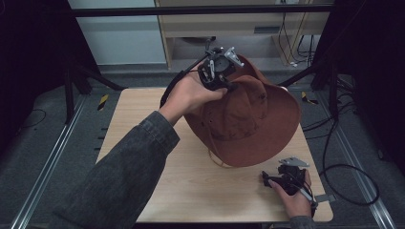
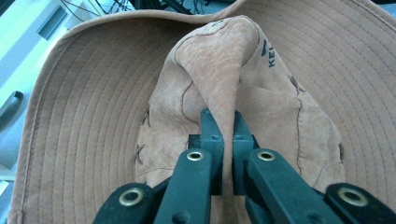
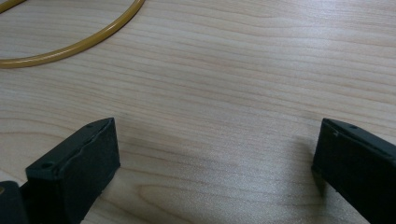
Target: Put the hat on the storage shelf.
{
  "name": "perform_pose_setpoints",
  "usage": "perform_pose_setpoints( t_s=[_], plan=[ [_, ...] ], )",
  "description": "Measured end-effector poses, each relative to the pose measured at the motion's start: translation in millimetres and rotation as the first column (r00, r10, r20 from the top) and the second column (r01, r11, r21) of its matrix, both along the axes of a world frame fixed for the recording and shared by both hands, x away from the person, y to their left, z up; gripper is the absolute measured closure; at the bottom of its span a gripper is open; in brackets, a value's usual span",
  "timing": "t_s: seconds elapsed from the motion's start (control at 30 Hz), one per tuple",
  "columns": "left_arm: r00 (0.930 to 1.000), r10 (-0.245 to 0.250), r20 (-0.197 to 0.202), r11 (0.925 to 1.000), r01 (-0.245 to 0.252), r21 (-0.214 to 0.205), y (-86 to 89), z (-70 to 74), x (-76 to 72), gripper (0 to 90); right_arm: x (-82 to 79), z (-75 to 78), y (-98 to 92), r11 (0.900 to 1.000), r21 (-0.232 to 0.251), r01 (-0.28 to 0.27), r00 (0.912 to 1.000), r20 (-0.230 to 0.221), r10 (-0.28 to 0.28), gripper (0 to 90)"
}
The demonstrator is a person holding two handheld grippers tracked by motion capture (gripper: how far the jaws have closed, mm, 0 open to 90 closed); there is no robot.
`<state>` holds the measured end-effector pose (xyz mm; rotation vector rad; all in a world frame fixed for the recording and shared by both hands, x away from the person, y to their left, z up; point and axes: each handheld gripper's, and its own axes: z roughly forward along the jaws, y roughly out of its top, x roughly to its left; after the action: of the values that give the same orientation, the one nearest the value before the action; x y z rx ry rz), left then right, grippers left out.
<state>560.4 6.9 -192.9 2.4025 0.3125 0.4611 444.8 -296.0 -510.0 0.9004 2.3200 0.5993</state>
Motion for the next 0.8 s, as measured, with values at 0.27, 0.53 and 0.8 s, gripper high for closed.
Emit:
perform_pose_setpoints(
  t_s=[0.27,0.53,0.8],
  plan=[
    [0.9999,-0.016,-0.005,0.9999,0.016,-0.002,-11.6,-3.0,-1.7,88.6,0.2,0.3,-0.2,1.0000,0.000,-0.004,1.0000,0.000,0.004,0.6],
    [0.9996,-0.009,-0.026,0.9998,0.009,0.019,-23.3,-12.7,5.5,88.5,0.0,0.7,-0.1,1.0000,0.002,-0.003,1.0000,-0.001,0.003,0.6],
    [0.9991,-0.012,-0.040,0.9995,0.013,0.028,-25.2,-19.7,7.6,85.5,-0.1,0.8,0.0,1.0000,0.004,-0.004,1.0000,-0.003,0.004,0.6]
  ],
)
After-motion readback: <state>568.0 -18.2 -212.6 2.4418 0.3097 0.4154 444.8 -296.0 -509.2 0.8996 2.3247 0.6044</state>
